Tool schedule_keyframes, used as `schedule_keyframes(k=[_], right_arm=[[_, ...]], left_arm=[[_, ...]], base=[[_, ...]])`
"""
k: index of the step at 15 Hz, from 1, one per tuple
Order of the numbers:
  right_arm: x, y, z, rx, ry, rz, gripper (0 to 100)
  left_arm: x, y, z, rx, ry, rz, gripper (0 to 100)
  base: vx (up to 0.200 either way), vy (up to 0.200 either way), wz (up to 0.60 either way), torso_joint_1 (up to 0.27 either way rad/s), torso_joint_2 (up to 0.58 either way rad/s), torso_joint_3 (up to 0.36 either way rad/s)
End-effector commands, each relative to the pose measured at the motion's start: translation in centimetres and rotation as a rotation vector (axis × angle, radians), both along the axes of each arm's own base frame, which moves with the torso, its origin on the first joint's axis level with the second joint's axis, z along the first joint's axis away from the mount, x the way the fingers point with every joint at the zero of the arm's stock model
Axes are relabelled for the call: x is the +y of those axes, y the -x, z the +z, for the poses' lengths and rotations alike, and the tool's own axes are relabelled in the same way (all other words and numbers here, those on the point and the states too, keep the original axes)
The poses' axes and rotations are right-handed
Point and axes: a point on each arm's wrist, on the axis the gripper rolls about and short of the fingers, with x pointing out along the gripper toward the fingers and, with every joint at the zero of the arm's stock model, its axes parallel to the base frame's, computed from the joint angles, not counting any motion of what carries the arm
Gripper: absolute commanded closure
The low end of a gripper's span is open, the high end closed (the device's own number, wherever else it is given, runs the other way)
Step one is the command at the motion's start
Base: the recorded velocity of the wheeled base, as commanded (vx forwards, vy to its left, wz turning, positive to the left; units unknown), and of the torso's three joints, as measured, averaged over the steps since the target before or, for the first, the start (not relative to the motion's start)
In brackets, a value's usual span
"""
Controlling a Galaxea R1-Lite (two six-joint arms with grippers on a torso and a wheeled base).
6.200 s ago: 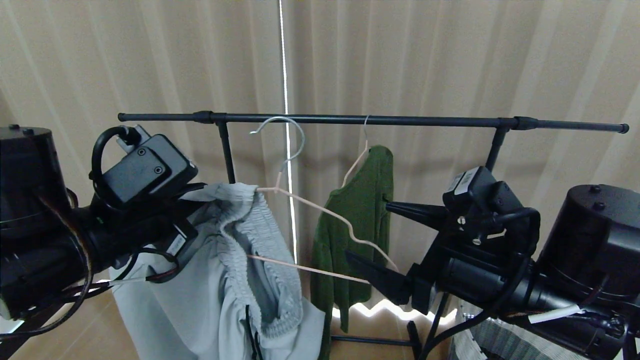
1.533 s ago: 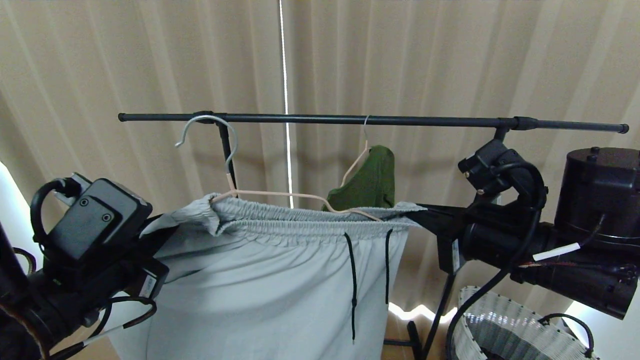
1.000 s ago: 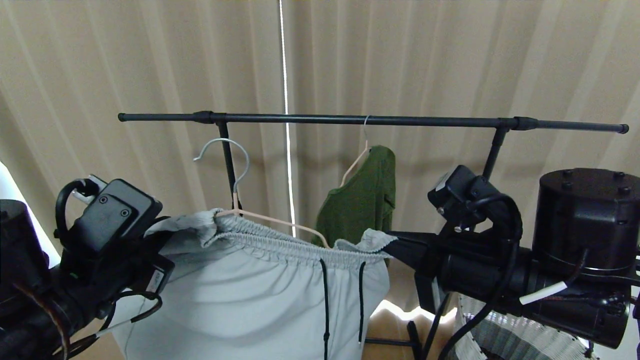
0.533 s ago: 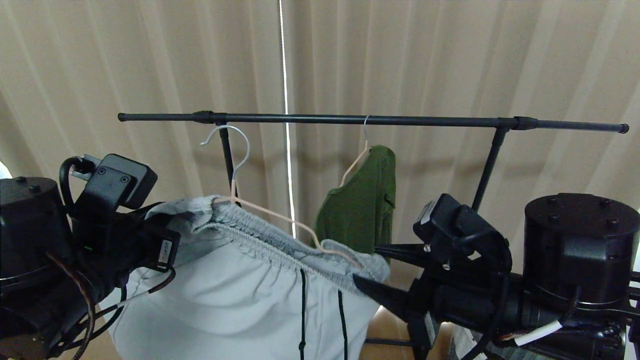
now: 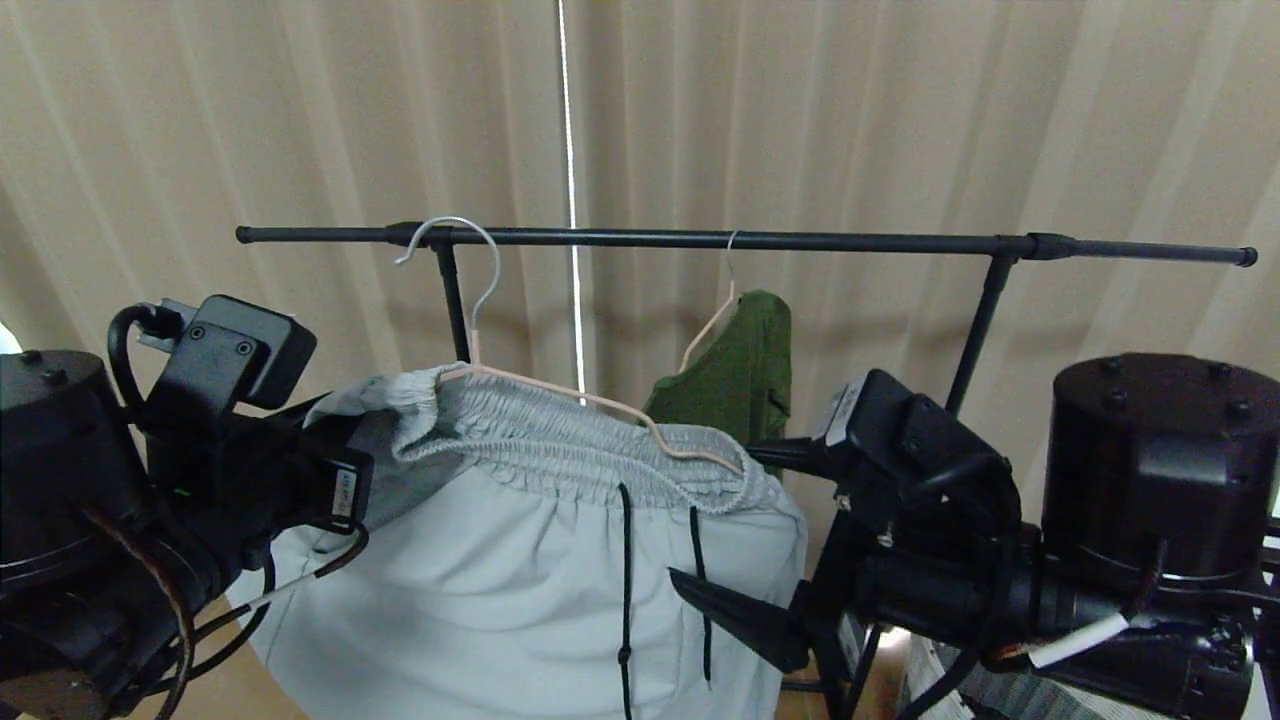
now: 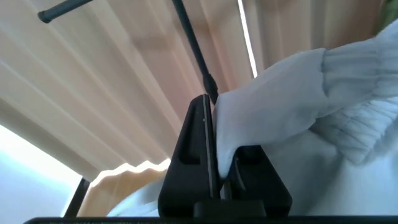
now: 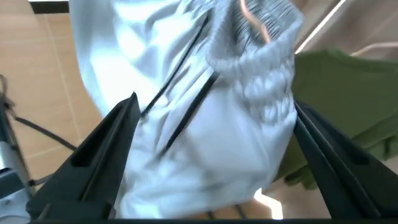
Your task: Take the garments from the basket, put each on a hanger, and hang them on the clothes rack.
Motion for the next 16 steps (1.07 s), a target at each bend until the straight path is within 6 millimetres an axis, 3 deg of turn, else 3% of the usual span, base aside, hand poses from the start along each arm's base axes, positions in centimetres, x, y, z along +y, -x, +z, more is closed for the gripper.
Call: schedule_keyframes(k=[1,6,9,13,14,16], right_arm=[[1.8,-1.5,1.0,-0.055,0.000,0.005,0],[4.1,-4.0,1.5,-0.139,0.036,-0.051,0],[4.2,-6.0,0.9,-0.167,0.082,-0.124,0],[4.0,-6.3,0.8,-0.166,0.088,-0.146,0],[4.0,-6.2,0.8,-0.168,0.086,-0.146,100],[4.0,-6.2,0.9,-0.170,0.083,-0.145,100]], left_arm=[[-0.2,0.0,-0.1,0.006,-0.002,-0.010,100],[-1.2,0.8,-0.6,0.014,-0.008,-0.073,100],[-1.8,1.2,-0.5,0.000,-0.006,-0.108,100],[-1.8,1.4,-0.3,-0.008,-0.005,-0.114,100],[-1.8,1.4,-0.3,-0.008,-0.005,-0.114,100],[-1.8,1.4,-0.3,-0.008,-0.006,-0.114,100]], base=[[0.000,0.000,0.00,0.000,0.00,0.000],[0.000,0.000,0.00,0.000,0.00,0.000],[0.000,0.000,0.00,0.000,0.00,0.000],[0.000,0.000,0.00,0.000,0.00,0.000],[0.000,0.000,0.00,0.000,0.00,0.000],[0.000,0.000,0.00,0.000,0.00,0.000]])
